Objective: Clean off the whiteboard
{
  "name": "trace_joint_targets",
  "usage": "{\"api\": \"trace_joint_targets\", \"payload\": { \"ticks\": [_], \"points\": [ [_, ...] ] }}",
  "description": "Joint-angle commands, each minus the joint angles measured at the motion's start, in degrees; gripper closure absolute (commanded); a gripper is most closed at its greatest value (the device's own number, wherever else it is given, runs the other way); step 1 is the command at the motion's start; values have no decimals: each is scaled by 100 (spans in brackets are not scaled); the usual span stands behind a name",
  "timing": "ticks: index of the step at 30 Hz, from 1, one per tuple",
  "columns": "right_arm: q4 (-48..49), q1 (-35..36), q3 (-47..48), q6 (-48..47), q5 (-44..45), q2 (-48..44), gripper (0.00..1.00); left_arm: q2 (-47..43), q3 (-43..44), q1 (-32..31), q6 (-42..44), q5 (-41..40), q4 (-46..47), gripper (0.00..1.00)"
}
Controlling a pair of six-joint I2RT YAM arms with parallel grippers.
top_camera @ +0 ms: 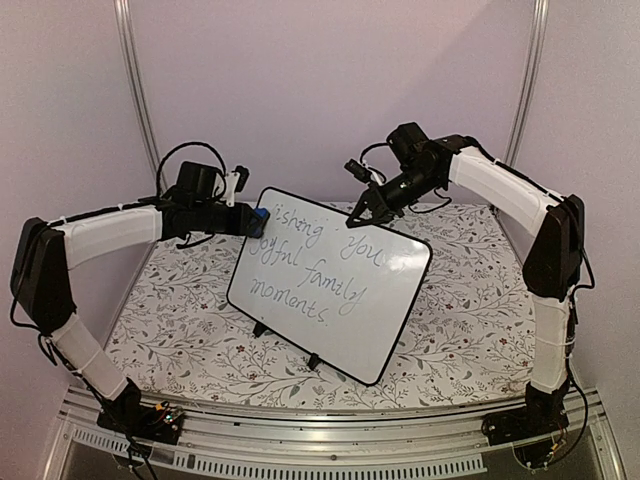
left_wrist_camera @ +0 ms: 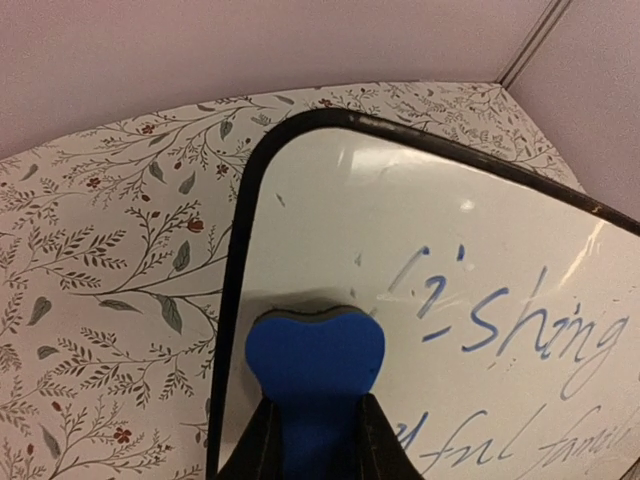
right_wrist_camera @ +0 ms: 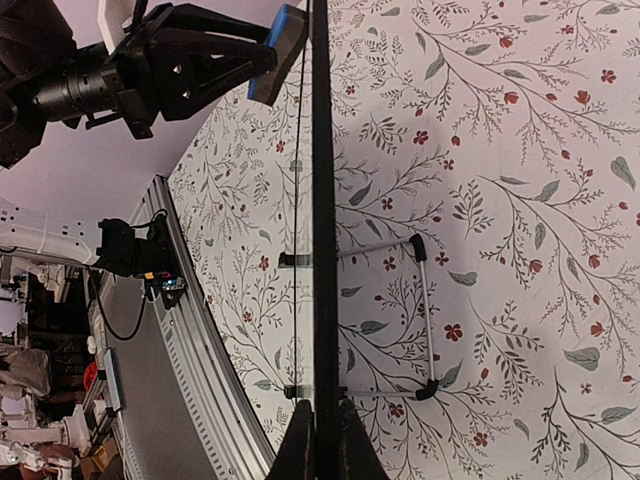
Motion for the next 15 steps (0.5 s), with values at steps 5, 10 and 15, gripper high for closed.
{"api": "trace_joint_targets", "payload": {
  "ticks": [5, 10, 15],
  "points": [
    [143, 102, -68, -400, -19, -380, 100, 13, -220, -105, -242, 129, -259, 100],
    [157, 104, -117, -398, -7, -410, 100, 112, 97, 30, -224, 156, -176, 100],
    [167, 104, -147, -388, -4, -415, 100, 234, 468, 114, -204, 182, -167, 100]
  ]
}}
